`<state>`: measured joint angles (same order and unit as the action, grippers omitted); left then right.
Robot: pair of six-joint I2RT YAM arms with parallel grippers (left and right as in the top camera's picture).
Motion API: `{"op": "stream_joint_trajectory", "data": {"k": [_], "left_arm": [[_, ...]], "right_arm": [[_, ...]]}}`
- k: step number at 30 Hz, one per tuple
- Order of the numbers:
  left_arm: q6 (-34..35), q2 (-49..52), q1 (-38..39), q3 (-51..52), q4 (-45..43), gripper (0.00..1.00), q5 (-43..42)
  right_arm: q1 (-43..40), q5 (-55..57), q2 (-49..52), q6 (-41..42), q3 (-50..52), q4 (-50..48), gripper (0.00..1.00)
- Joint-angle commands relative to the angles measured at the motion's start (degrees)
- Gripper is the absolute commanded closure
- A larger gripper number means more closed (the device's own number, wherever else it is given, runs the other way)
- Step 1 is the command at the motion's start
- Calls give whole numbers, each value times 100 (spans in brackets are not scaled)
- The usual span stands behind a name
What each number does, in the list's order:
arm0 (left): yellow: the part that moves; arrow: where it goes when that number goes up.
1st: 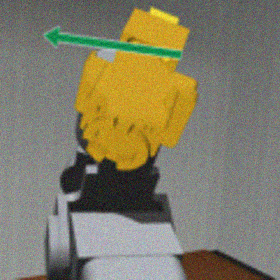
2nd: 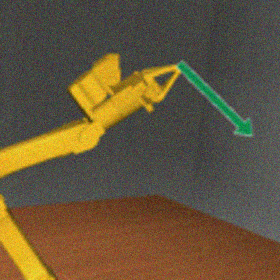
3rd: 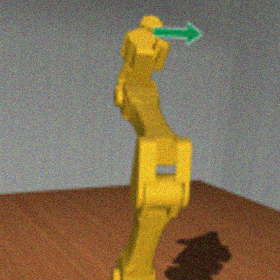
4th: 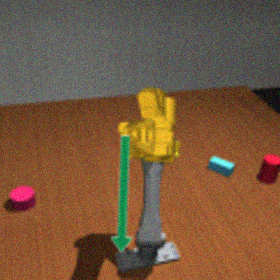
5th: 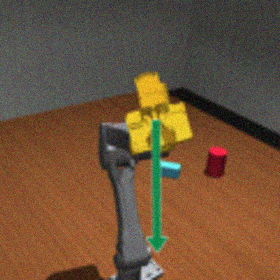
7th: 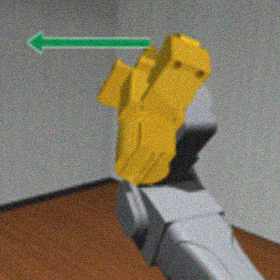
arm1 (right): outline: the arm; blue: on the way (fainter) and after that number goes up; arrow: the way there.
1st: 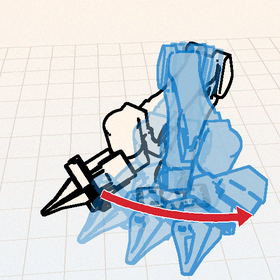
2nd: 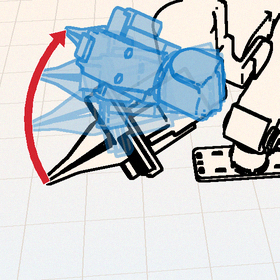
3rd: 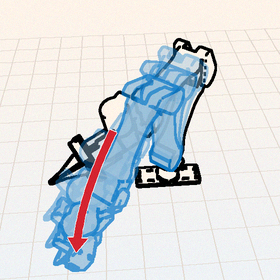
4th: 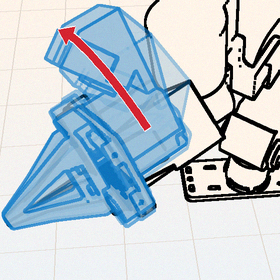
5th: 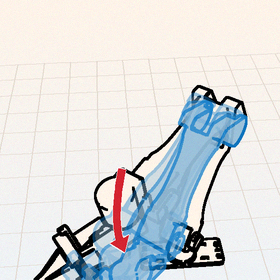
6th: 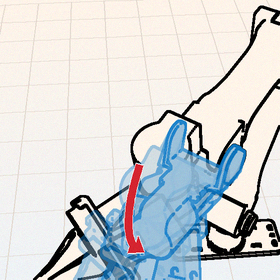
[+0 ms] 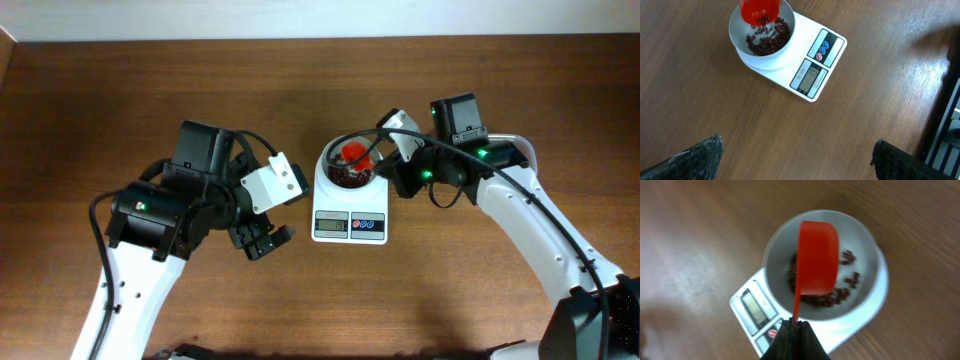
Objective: Scoop and weigh 50g on scale
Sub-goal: 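Hold the emptied scoop over the bowl with the right gripper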
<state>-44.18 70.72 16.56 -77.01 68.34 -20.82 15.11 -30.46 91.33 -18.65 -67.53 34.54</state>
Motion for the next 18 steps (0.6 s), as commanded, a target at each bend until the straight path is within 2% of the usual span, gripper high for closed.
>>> {"op": "stream_joint_trajectory", "data": {"k": [1, 3, 7, 10, 14, 18], "left_arm": [[-114, -20, -26, -92, 11, 1, -83], [-114, -20, -26, -92, 9, 1, -83], [-114, -20, -26, -92, 11, 1, -83], [-114, -20, -26, -92, 9, 1, -83], [-114, -20, -26, -92, 9, 1, -83], [-114, -20, -26, -92, 11, 1, -83]], "right_arm": [[35, 190, -155, 186, -31, 98, 96], [35, -343, -155, -304, -28, 118, 96], [37, 308, -155, 15, -28, 109, 96], [103, -356, -155, -354, -28, 133, 96], [179, 778, -155, 61, -28, 87, 96], [461, 415, -162, -256, -31, 61, 96]]}}
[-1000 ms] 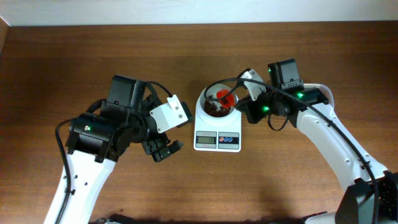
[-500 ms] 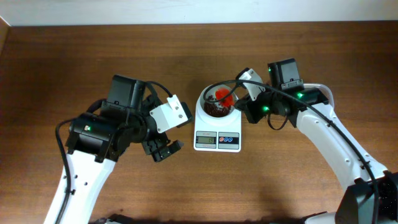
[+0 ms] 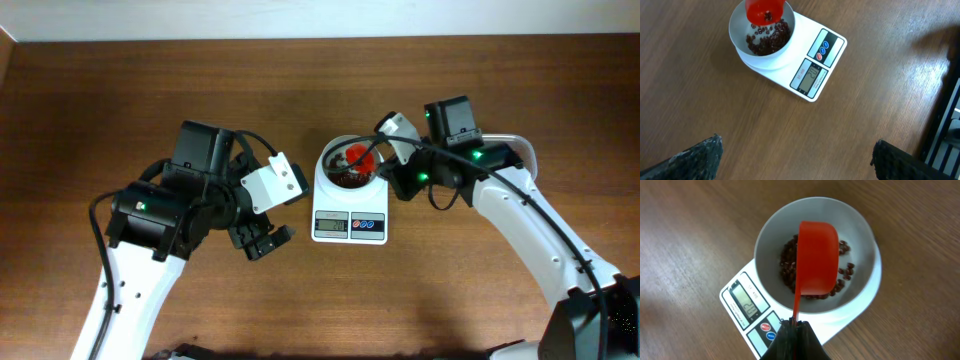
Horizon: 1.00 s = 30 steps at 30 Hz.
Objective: Scoop and weigh 50g on scale
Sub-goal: 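Hold the emptied scoop over the bowl with the right gripper, then move the red scoop with the right gripper back to the bean tub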
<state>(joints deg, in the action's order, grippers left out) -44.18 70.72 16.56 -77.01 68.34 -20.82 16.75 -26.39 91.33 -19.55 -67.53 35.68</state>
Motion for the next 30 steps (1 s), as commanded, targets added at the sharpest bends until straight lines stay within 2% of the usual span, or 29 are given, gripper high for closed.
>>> {"op": "stream_joint_trajectory", "data": {"k": [1, 4, 7, 11, 14, 16, 19, 22, 23, 24, 26, 30], "left_arm": [[-114, -20, -26, -92, 9, 1, -83], [-114, -20, -26, -92, 9, 1, -83], [-114, -20, -26, -92, 11, 1, -83], [-114, -20, -26, -92, 11, 1, -83], [-114, -20, -26, -92, 11, 1, -83], [-114, -20, -26, -92, 11, 1, -83], [-114, -20, -26, -92, 11, 1, -83], [-114, -20, -26, -92, 9, 1, -83], [-114, -20, -26, -92, 9, 1, -83], [-114, -20, -26, -92, 11, 1, -83], [-114, -20, -26, -92, 11, 1, -83], [-114, -20, -26, -92, 11, 1, -83]], "right_arm": [[385, 413, -162, -160, -31, -125, 96], [461, 1207, -162, 55, -31, -273, 96], [476, 494, -173, 44, -31, -297, 96], [461, 1121, -173, 173, -31, -424, 96], [520, 422, -173, 149, -31, -345, 96], [535, 863, -173, 52, -31, -435, 96], [533, 1464, -173, 363, -31, -450, 96], [601, 404, -173, -83, -31, -297, 96], [612, 444, -173, -212, -31, -310, 96], [612, 669, -173, -184, -31, -363, 96], [605, 1565, -173, 428, -31, -494, 96], [612, 1272, -173, 507, -31, -485, 96]]}}
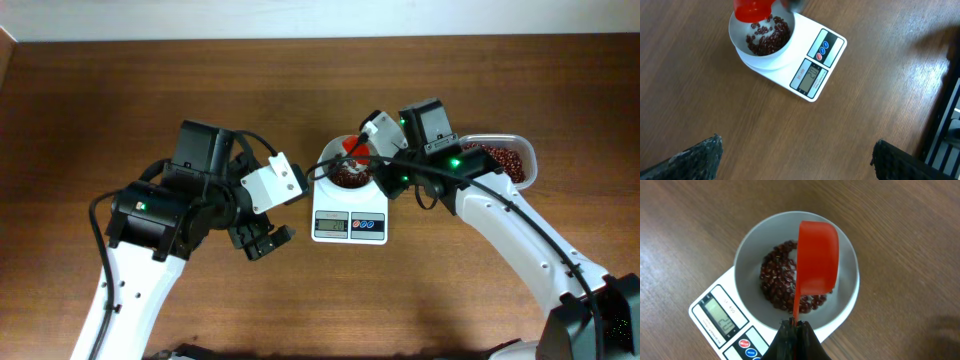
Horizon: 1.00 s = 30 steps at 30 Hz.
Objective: Scoop and weigh 50g on scale
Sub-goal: 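Move the red scoop with the right gripper back to the bean tub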
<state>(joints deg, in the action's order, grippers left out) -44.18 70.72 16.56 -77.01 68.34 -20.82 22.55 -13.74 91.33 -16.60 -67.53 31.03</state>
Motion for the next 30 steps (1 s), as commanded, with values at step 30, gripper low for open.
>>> {"op": "stream_joint_trajectory", "data": {"k": [30], "left_arm": [[-114, -20, -26, -92, 11, 1, -83]], "right_arm": [[-2074, 1768, -785, 1519, -13, 1858, 96]]}}
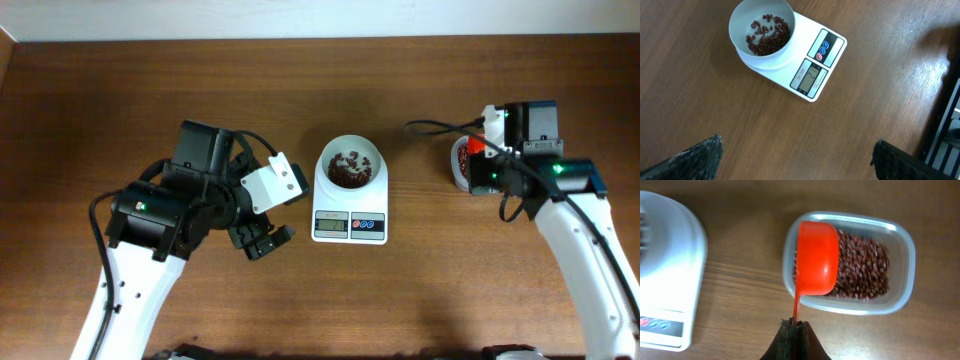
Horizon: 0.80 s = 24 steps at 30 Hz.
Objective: Scoop and weigh 50g on scale
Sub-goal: 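Move the red scoop with the right gripper back to the bean tub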
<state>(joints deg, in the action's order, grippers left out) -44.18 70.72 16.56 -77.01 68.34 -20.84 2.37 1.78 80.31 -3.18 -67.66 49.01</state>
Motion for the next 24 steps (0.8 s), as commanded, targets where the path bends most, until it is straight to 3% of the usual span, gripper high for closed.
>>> {"op": "stream_joint_trajectory", "data": {"k": [1, 15, 24], "left_arm": [[-114, -20, -26, -92, 11, 1, -81], [-114, -20, -26, -92, 11, 1, -81], [-114, -20, -26, -92, 11, 1, -81]], "right_arm": [[-57, 216, 387, 177, 0, 74, 96], [-57, 450, 1727, 219, 0, -59, 96], [-92, -33, 1851, 232, 0, -295, 96]]}}
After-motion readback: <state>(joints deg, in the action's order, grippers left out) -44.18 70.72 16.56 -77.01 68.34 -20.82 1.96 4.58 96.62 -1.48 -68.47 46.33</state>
